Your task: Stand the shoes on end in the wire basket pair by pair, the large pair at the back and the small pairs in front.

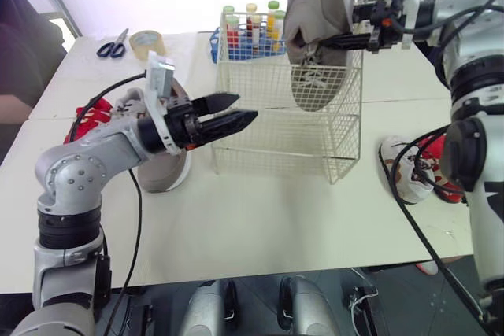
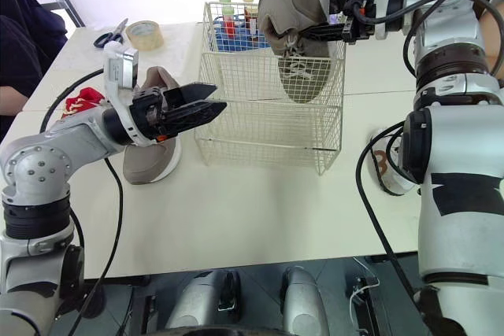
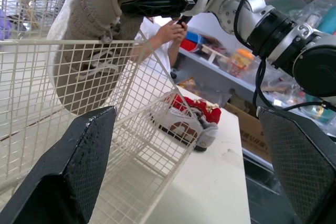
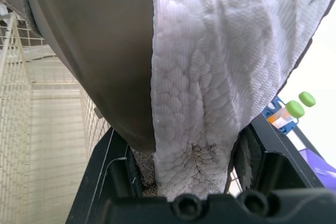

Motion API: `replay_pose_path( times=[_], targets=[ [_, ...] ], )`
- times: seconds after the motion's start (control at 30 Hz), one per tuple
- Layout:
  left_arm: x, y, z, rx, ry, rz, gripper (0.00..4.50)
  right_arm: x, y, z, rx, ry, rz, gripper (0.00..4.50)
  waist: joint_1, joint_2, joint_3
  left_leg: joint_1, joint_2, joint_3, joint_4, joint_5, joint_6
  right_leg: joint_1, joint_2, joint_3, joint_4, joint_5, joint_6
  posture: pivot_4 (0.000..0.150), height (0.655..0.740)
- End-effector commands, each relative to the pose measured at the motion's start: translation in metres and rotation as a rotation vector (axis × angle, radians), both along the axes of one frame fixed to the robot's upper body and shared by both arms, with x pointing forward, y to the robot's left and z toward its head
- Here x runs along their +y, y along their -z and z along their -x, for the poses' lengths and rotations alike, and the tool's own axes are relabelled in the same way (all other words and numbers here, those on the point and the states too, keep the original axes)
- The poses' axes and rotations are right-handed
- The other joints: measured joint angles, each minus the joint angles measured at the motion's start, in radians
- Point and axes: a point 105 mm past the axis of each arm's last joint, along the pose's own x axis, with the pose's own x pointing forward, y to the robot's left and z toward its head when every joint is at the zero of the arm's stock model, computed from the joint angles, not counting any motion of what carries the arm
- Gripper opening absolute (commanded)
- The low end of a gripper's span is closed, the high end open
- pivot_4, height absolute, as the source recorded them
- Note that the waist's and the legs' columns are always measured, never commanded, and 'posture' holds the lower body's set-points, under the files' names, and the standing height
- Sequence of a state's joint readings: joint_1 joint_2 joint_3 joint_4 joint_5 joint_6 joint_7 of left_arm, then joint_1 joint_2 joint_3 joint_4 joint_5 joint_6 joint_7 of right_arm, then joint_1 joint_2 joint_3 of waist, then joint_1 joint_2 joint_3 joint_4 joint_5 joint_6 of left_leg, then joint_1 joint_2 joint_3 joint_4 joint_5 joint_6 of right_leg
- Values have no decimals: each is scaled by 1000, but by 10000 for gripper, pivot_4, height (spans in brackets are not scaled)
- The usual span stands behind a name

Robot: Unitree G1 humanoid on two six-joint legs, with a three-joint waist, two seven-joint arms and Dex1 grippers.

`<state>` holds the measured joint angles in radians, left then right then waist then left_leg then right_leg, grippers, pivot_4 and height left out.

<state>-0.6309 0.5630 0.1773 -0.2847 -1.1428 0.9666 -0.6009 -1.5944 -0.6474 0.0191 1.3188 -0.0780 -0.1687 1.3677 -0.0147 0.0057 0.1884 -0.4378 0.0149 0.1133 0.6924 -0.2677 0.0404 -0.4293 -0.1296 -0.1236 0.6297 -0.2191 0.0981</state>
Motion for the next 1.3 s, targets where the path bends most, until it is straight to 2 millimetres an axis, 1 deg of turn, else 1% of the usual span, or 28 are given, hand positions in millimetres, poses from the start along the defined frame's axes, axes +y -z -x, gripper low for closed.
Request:
replay_pose_path(
  times=[0.03, 0.1, 0.13, 0.2, 0.3, 0.43, 0.57, 0.63, 0.7, 0.77, 0.83, 0.93, 1.07, 1.17, 1.23, 1.3],
  targets=[
    [-1, -10, 3, -54, 7, 13, 45000, -9, -11, 3, -34, 8, -53, 31720, 0, 0, 0, 0, 0, 0, 0, 0, 0, 0, 0, 0, 0, 0, 0, 1500, 7400],
    [-1, -10, 2, -55, 7, 13, 45000, -11, -10, 3, -40, 19, -54, 41797, -1, 0, 0, 0, 0, 0, 0, 0, 0, 0, 0, 0, 0, 0, 0, 1500, 7400],
    [-1, -10, 2, -56, 6, 13, 45000, -12, -11, 2, -56, 29, -52, 44302, -2, 0, 0, 0, 0, 0, 0, 0, 0, 0, 0, 0, 0, 0, 0, 1500, 7400],
    [-1, -11, 2, -57, 7, 14, 45000, -15, -17, 3, -82, 42, -55, 44302, -3, 0, 0, 0, 0, 0, 0, 0, 0, 0, 0, 0, 0, 0, 0, 1500, 7400],
    [0, -11, 3, -58, 6, 11, 45000, -20, -32, 7, -135, 57, -52, 44302, -2, 0, 0, 0, 0, 0, 0, 0, 0, 0, 0, 0, 0, 0, 0, 1500, 7400],
    [7, -15, -1, -70, -21, 6, 45000, -39, -60, 20, -221, 97, -28, 44302, -1, 1, 1, 0, 0, 0, 0, 0, 0, 0, 0, 0, 0, 0, 0, 1500, 7400],
    [20, -21, -7, -99, -89, 4, 45000, -60, -68, 31, -244, 125, -38, 44302, -3, 1, 1, 0, 0, 0, 0, 0, 0, 0, 0, 0, 0, 0, 0, 1500, 7400],
    [28, -25, -10, -111, -127, 7, 45000, -69, -72, 37, -246, 129, -96, 44302, -4, 1, 1, 0, 0, 0, 0, 0, 0, 0, 0, 0, 0, 0, 0, 1500, 7400],
    [38, -30, -15, -125, -171, 13, 45000, -79, -72, 40, -217, 142, -191, 44302, -4, 1, 1, 1, 0, 1, 0, 0, 0, 0, 0, 1, 0, 0, 0, 1500, 7400],
    [46, -33, -21, -137, -228, 8, 45000, -92, -64, 39, -178, 195, -269, 44302, -1, 1, 1, 1, 1, 1, 0, 0, 0, 0, 0, 1, 0, 0, 0, 1500, 7400],
    [53, -34, -31, -143, -296, -16, 45000, -100, -53, 36, -120, 246, -375, 44302, 0, 1, 0, 1, 1, 1, 0, 0, 0, 0, 0, 1, 0, 0, 0, 1500, 7400],
    [58, -33, -40, -133, -334, -31, 45000, -98, -33, 42, -45, 264, -483, 44302, 5, 1, 1, 1, 0, 0, 0, 0, 0, 1, 0, 0, 0, 0, 0, 1500, 7400],
    [59, -26, -52, -111, -371, -72, 45000, -107, 2, 47, 74, 429, -594, 44302, 5, 2, 1, 1, 0, 1, 0, 0, 0, 0, -1, 0, 1, 0, 0, 1500, 7400],
    [54, -19, -61, -94, -378, -102, 45000, -107, 24, 50, 80, 506, -601, 44302, 8, 2, 1, 1, 0, 1, 0, 0, 0, 0, -1, 0, 1, 0, 0, 1500, 7400],
    [54, -17, -68, -88, -397, -112, 45000, -105, 36, 50, 56, 548, -555, 44302, 6, 1, 0, 1, 0, 1, 1, 0, 0, 1, -1, 0, 1, 0, 0, 1500, 7400],
    [56, -15, -77, -80, -434, -120, 45000, -101, 47, 47, 20, 585, -472, 44302, 5, 1, 0, 1, 0, 1, 1, 0, 0, 1, -1, 0, 1, 0, 0, 1500, 7400]
  ],
)
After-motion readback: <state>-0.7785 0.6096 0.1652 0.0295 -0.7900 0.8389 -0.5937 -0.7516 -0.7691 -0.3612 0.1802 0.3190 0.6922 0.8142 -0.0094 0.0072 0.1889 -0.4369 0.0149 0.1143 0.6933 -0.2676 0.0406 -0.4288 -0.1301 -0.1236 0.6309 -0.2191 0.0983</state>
